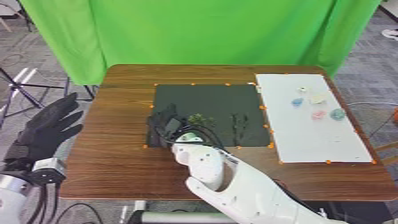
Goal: Arrange flowers
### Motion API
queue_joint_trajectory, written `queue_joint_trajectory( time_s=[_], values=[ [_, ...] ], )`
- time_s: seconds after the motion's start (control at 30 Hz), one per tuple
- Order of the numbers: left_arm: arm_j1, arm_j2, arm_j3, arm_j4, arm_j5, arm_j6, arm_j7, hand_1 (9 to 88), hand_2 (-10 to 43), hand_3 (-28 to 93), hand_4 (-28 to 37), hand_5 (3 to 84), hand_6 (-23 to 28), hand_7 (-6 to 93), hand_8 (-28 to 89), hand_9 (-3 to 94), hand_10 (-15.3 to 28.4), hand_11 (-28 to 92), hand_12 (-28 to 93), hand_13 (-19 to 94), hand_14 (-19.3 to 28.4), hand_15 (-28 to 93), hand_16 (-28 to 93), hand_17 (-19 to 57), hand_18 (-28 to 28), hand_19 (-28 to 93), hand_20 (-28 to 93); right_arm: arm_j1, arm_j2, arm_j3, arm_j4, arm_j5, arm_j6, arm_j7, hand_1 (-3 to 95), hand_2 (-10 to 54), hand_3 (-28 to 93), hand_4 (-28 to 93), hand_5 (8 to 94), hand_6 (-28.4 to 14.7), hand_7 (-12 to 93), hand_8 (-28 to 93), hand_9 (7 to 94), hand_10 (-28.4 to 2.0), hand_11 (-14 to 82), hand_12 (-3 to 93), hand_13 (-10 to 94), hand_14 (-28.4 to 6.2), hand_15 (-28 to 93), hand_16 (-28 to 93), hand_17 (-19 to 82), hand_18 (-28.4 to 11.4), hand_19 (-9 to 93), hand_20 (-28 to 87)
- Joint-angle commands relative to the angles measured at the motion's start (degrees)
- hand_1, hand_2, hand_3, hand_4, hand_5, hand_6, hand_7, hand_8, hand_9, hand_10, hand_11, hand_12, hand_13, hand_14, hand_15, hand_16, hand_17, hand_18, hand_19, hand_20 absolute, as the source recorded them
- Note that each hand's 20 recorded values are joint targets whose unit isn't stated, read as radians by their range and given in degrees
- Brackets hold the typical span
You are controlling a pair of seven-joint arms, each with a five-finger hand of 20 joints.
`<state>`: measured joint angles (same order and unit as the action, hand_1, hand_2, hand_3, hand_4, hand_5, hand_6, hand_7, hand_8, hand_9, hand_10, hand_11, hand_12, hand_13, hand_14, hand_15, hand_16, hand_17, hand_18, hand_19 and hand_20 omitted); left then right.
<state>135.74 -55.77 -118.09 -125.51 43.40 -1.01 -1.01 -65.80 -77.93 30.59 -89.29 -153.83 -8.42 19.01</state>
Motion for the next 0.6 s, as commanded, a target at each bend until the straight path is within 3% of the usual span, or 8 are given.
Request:
queue_joint_trajectory(
  time_s=[0.03,0.3,0.47,0.6],
  values=[
    [1.8,-1.24,-0.85,-0.56,0.43,0.21,0.50,23.5,-0.4,71,-28.3,21.1,0.2,19.2,-10,16.6,8.6,10,20,12,11.5,14,8,-12.4,17.8,35,10,-0.2,0.1,1.9,-3.3,0.2,-4.3,-0.1,31.7,-9.5,87,-28,48.8,-1.1,34,-17,55.1,-10.9,31.8,25.4,55,-7.0,69,29,16,-21.0,75,56],
    [3.9,-3.53,-1.66,-1.33,0.76,0.55,2.25,23.4,-0.4,71,-28.3,21.1,0.2,19.1,-10,16.6,8.6,10,20,12,11.4,14,8,-12.4,17.7,35,10,-2.3,3.4,8.8,-11.8,4.1,-10.9,-1.0,26.5,-9.5,86,-28,38.2,-4.7,28,-13,44.3,-13.1,26.4,24.7,50,-8.5,68,26,13,-21.5,73,56],
    [5.5,-5.03,-2.20,-2.14,1.00,0.68,2.63,23.5,-0.4,71,-28.3,21.1,0.2,18.9,-10,16.6,8.6,10,20,12,11.5,15,8,-12.4,17.8,35,10,-4.5,11.5,17.1,-15.8,8.7,-7.7,2.1,25.9,-9.5,86,-28,31.5,-6.4,24,-11,36.5,-15.3,20.7,24.3,43,-10.8,57,19,11,-21.3,72,55],
    [6.8,-6.04,-2.54,-2.50,1.06,1.02,3.24,23.5,-0.4,71,-28.3,21.1,0.2,18.9,-10,16.6,8.6,10,20,12,11.5,15,7,-12.4,17.8,35,10,-6.6,18.5,23.9,-14.2,10.4,-4.4,7.1,26.4,-9.5,86,-28,31.0,-6.8,23,-10,34.8,-15.8,20.3,24.7,39,-11.6,55,18,10,-20.9,72,55]
  ],
)
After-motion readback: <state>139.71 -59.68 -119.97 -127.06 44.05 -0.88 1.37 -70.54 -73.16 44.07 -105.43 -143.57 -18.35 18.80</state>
